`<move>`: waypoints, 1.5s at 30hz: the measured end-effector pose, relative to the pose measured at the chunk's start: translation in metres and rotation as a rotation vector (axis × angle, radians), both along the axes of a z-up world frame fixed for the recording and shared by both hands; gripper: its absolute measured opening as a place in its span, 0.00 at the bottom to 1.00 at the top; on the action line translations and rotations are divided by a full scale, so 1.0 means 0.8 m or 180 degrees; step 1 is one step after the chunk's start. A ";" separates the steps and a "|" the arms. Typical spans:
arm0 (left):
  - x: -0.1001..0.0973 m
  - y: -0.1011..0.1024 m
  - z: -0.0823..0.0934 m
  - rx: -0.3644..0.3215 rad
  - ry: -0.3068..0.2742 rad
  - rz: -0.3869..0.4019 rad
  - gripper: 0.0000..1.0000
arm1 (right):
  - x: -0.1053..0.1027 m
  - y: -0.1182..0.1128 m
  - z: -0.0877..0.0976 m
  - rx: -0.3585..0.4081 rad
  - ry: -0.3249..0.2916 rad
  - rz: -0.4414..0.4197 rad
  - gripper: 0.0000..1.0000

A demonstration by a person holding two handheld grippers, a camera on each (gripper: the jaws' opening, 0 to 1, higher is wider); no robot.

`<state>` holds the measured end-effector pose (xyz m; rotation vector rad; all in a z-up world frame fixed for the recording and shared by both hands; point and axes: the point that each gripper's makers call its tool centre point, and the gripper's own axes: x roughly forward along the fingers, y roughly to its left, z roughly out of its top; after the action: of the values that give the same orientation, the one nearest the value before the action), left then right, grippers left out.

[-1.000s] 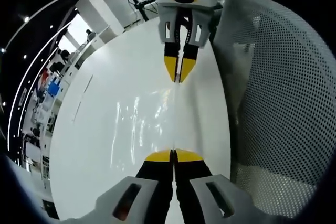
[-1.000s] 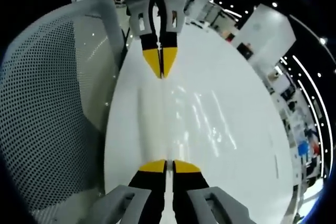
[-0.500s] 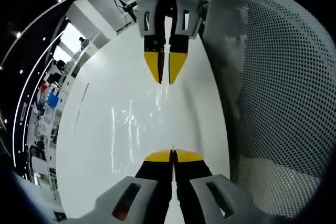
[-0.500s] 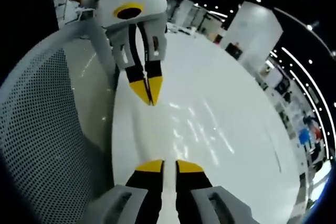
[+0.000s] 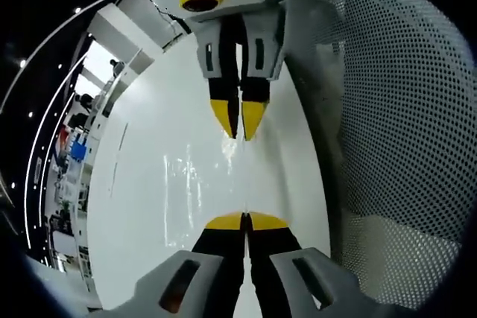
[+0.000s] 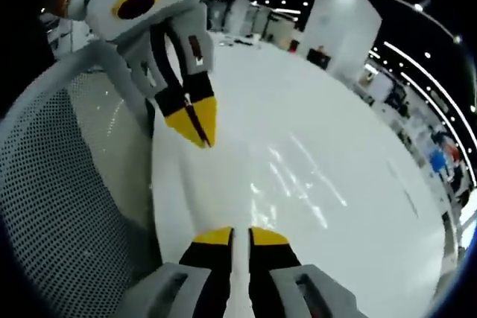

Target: Open the resealable bag by pulling the two sides of the seal apart until the entire bag opening is separated and visibly accessible.

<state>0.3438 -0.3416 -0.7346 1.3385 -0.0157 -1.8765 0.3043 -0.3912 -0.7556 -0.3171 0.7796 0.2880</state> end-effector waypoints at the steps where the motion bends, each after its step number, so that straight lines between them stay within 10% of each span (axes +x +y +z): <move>1: -0.001 0.000 0.001 -0.0010 0.0014 -0.0002 0.00 | 0.000 0.001 0.000 0.0053 0.0005 -0.0015 0.00; 7: 0.004 -0.003 0.003 -0.0046 -0.0004 0.0083 0.01 | 0.004 -0.002 0.003 0.0050 -0.0017 -0.0087 0.00; 12: 0.004 -0.007 0.016 -0.0142 -0.0106 0.0181 0.31 | 0.012 -0.004 0.010 -0.0012 -0.0056 -0.0134 0.00; 24: -0.035 -0.024 0.016 -0.0219 -0.0017 -0.0007 0.08 | 0.025 0.006 0.015 -0.0195 -0.0075 0.0036 0.00; 39: -0.011 -0.033 0.010 -0.0151 0.0009 0.0266 0.10 | 0.035 0.012 0.035 -0.0166 -0.0199 0.0037 0.00; 45: 0.010 -0.028 0.005 -0.0149 -0.0275 0.0332 0.14 | 0.043 0.018 0.046 -0.0152 -0.0280 0.0063 0.00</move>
<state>0.3517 -0.3644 -0.7303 1.3615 -0.0330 -1.7207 0.3386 -0.3771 -0.7187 -0.3802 0.6977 0.2724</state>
